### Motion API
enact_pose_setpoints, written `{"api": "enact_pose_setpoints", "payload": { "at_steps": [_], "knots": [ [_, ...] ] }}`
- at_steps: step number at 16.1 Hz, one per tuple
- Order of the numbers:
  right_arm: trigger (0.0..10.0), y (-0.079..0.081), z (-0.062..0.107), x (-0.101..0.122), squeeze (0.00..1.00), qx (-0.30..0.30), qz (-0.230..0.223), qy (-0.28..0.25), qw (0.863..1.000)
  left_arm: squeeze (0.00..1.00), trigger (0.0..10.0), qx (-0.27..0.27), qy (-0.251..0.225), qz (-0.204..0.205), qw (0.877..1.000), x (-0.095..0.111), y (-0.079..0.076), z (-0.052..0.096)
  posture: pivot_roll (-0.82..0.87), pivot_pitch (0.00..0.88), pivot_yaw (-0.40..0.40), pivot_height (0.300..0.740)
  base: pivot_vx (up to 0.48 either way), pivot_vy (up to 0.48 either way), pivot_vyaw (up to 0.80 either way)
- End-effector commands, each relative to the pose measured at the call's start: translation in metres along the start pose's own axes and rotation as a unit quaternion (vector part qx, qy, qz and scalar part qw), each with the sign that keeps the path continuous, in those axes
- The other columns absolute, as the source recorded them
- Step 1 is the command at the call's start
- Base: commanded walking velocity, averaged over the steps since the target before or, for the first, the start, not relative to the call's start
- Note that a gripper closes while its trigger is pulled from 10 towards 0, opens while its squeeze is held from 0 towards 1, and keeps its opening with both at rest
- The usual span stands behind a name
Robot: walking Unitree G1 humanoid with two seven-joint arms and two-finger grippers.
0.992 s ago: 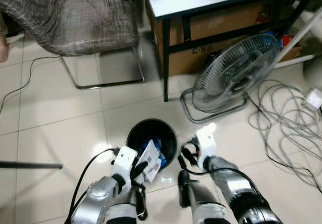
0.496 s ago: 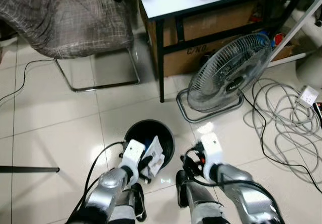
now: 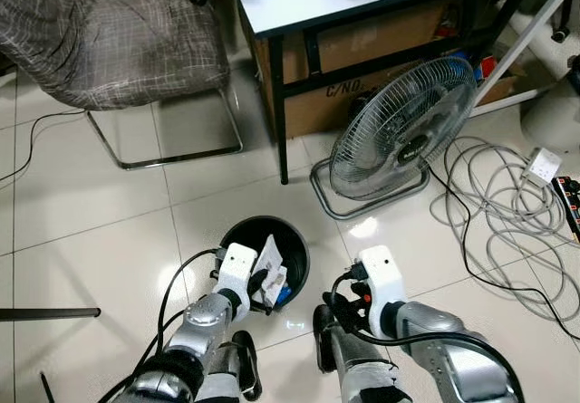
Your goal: Picking trash to rubbish bin
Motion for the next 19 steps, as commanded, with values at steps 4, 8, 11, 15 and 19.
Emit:
{"api": "enact_pose_setpoints", "payload": {
  "at_steps": [4,8,11,15,19],
  "knots": [
    [10.0,0.008,0.006,-0.013,0.00,0.025,-0.011,0.035,0.999,0.00,10.0,-0.011,0.034,0.005,0.999,-0.016,-0.005,0.001,-0.22,0.347,0.014,0.740,0.000,0.000,0.00],
    [10.0,0.013,0.012,-0.024,0.00,0.070,-0.055,0.076,0.993,0.00,10.0,-0.004,0.041,0.012,0.999,-0.023,-0.004,0.003,-0.22,0.352,0.007,0.740,0.000,0.000,0.00],
    [10.0,0.011,0.017,-0.027,0.00,0.076,-0.048,0.091,0.992,0.00,10.0,-0.006,0.041,0.014,0.999,-0.023,-0.007,0.002,-0.23,0.354,0.001,0.740,0.000,0.000,0.00],
    [10.0,0.009,0.023,-0.030,0.00,0.082,-0.042,0.109,0.990,0.00,10.0,-0.006,0.042,0.023,0.999,-0.025,-0.012,0.001,-0.24,0.360,-0.006,0.740,0.000,0.000,0.00],
    [10.0,0.008,0.024,-0.032,0.00,0.080,-0.038,0.114,0.990,0.00,10.0,-0.004,0.043,0.034,0.998,-0.026,-0.013,0.000,-0.24,0.360,-0.006,0.740,0.000,0.000,0.00]
  ]
}}
Point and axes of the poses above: a point about 5 cm out from each wrist's last joint towards the gripper, its own z axis pointing back from the gripper into the wrist, its own x axis along the axis of the wrist's last joint, y = z × x, the point moved 1 cm from there along -z, pointing out of the wrist towards the gripper, and after that the axes turned 5 degrees about z, right-handed, at the moved point
